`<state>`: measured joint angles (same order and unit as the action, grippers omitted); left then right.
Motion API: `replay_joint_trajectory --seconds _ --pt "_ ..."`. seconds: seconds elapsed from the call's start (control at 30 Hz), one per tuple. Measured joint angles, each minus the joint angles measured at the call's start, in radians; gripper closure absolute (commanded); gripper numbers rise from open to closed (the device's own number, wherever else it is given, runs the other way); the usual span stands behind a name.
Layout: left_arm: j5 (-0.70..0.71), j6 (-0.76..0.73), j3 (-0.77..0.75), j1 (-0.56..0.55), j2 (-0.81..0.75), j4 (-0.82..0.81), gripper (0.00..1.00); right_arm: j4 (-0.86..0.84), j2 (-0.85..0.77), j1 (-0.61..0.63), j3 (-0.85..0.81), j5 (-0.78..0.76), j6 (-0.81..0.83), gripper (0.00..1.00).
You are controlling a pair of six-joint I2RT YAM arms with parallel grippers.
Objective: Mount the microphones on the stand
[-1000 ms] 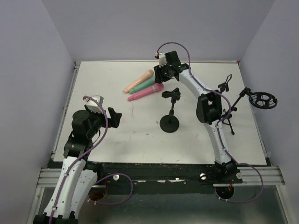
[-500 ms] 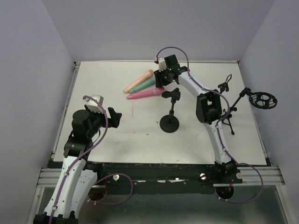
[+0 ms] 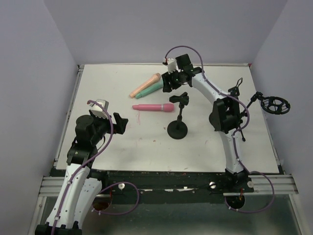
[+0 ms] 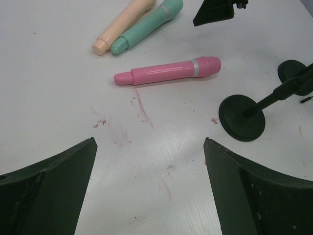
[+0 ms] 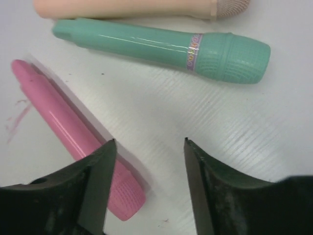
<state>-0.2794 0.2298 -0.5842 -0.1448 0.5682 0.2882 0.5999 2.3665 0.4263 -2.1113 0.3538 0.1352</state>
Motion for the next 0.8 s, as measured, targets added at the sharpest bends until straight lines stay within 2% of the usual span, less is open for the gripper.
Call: replay_joint_trajectory --seconds 0.1,0.37,0.8 --pt "-0.003 0.001 0.0 0.0 0.0 -0.003 0.01 0.021 -0.041 0.0 -0.014 0.091 0.043 0.16" --pt "-0.006 0.003 0.0 0.0 -0.002 -0.003 0.02 0.19 -0.01 0.032 -0.053 0.292 0.276 0.14" --pt "-0.019 0.006 0.002 0.0 0.015 -0.004 0.02 0.442 0.076 0.054 -0.061 0.401 0.642 0.14"
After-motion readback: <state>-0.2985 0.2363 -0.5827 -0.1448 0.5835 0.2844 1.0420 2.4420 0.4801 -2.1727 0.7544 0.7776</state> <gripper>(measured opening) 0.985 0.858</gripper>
